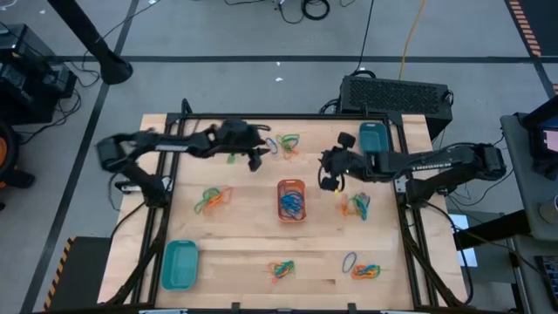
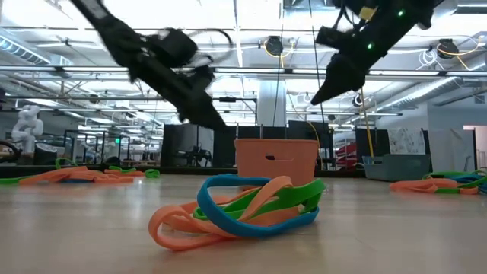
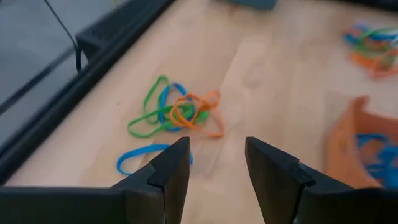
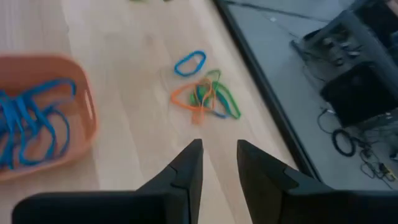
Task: Sort rubber bands into baskets
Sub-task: Put the blue rubber band into the orange bin
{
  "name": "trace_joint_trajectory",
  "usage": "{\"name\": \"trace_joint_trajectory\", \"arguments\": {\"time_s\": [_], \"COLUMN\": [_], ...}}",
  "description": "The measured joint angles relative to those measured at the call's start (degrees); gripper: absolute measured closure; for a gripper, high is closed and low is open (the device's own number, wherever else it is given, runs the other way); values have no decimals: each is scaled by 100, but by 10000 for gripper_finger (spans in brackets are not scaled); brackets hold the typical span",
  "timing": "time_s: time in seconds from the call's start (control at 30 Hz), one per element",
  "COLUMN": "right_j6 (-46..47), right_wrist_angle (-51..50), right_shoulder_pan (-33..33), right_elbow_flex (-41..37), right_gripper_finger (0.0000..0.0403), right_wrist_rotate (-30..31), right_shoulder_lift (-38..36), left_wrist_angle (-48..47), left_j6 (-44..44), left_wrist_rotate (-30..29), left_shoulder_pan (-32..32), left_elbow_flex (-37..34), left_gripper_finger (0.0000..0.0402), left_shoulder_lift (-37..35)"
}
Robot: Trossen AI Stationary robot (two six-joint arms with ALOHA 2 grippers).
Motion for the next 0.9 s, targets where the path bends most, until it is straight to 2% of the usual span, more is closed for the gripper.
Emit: {"name": "trace_joint_trajectory", "arguments": {"time_s": [0.1,0.23,0.47,0.57,0.7,0.8,0.9], "right_j6": [-338,-673,-532,-472,-468,-518,-620], "right_wrist_angle": [47,105,142,125,128,129,127], "right_shoulder_pan": [-300,-500,-487,-471,-477,-477,-477], "right_elbow_flex": [0,62,162,164,164,164,164], "right_gripper_finger": [312,312,312,312,312,312,312], "right_wrist_rotate": [-285,-414,-437,-714,-1035,-1030,-1030], "right_shoulder_lift": [-38,-255,-980,-1226,-1372,-1390,-1381], "left_wrist_angle": [-111,-708,-1729,-2023,-2388,-2652,-2695], "left_j6": [68,331,476,487,577,619,734], "left_wrist_rotate": [-74,-162,-220,-702,-710,-804,-671], "left_shoulder_pan": [7,56,77,32,36,69,96], "left_elbow_flex": [483,1089,2088,2365,2469,2516,2514], "left_gripper_finger": [240,240,240,240,244,273,333], "left_shoulder_lift": [730,1452,2445,2562,2576,2568,2567]}}
